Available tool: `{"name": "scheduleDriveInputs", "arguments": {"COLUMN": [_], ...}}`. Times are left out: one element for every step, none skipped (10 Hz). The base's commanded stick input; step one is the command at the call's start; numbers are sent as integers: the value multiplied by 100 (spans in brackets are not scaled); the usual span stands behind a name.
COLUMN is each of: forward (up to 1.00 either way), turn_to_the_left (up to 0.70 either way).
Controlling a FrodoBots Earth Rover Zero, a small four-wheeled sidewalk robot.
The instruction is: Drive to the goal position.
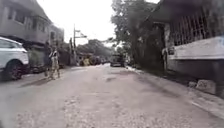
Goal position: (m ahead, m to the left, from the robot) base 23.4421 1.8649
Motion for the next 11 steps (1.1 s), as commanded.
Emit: {"name": "scheduleDriveInputs", "arguments": {"forward": [100, 100, 100, 100, 100, 100, 100, 100, 100, 100, 100], "turn_to_the_left": [0, 0, 0, 0, 0, 0, 0, 0, 0, 0, 0]}}
